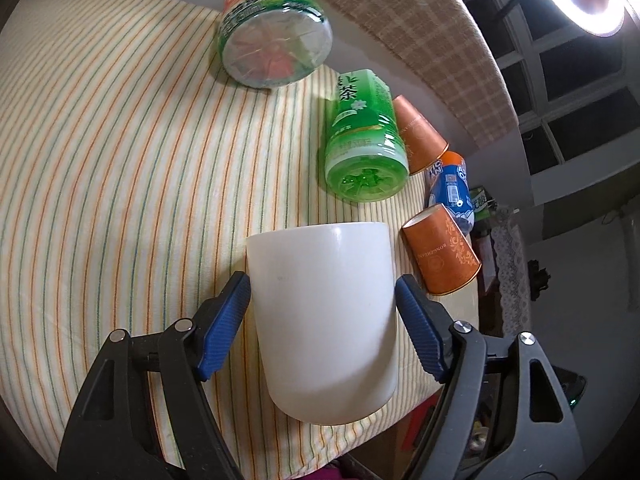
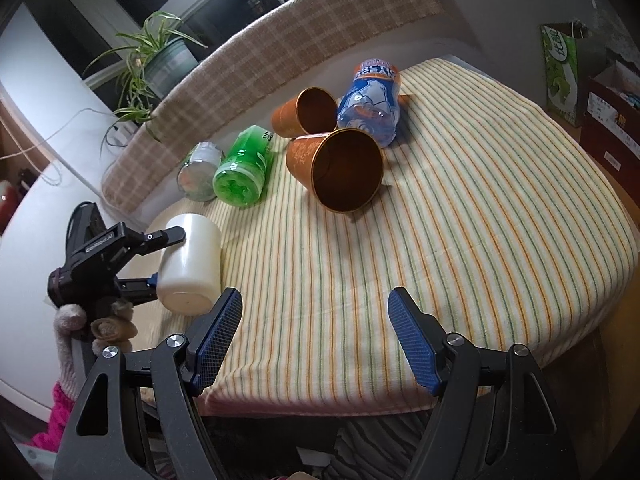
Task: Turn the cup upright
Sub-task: 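Grasp the white cup with the left gripper while the right gripper releases it, then turn the white cup upright with the left gripper and lower it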
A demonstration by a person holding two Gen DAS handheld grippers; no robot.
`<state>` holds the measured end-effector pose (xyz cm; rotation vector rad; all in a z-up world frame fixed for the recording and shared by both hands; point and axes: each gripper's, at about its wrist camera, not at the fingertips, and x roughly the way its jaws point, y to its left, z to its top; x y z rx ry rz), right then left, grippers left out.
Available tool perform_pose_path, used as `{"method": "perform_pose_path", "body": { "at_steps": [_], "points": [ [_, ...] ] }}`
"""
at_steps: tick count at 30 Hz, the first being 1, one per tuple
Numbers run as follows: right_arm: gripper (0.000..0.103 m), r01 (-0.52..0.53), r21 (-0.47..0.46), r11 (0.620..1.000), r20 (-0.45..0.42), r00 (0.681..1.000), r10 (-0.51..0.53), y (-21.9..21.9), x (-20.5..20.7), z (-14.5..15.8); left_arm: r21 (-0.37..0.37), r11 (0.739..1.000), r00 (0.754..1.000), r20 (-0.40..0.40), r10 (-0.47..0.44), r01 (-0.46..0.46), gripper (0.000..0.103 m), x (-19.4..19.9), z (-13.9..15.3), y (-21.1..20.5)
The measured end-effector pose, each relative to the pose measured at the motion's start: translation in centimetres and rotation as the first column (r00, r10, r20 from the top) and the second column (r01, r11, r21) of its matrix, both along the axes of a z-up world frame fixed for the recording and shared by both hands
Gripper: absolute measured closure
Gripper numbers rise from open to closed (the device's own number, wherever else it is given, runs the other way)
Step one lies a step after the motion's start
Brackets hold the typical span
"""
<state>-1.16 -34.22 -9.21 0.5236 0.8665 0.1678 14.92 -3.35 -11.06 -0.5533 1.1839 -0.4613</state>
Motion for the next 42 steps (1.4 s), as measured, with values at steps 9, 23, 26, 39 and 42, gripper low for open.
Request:
{"method": "perform_pose_path", "body": {
  "at_steps": [9, 23, 26, 39, 42],
  "points": [
    [0.028, -0.006, -0.014, 1.0, 0.004, 1.0, 0.006, 0.5, 0.0, 0.2, 0.109, 0.994, 0.99, 0.134, -0.036, 0.022, 0.027, -1.3, 2.1, -1.6],
    [0.028, -0.007, -0.037, 0.999, -0.002, 1.0, 0.007, 0.6, 0.0, 0.1, 0.292, 0.956, 0.938, 0.332, -0.099, -0.003, 0.027, -2.9, 4.2, -3.7],
    [0.028, -0.007, -0.044, 0.999, 0.004, 1.0, 0.007, 0.7, -0.1, 0.3, 0.312, 0.95, 0.929, 0.353, -0.106, -0.011, 0.027, -3.2, 4.3, -4.0],
    [0.028, -0.008, -0.055, 0.998, 0.01, 1.0, 0.009, 0.9, -0.3, 0.5, 0.379, 0.925, 0.905, 0.397, -0.155, -0.008, 0.028, -4.7, 4.2, -4.8],
    [0.028, -0.01, -0.058, 0.998, 0.01, 1.0, 0.01, 1.0, -0.4, 0.6, 0.393, 0.92, 0.901, 0.402, -0.166, -0.005, 0.028, -5.1, 4.2, -5.1]
  ]
}}
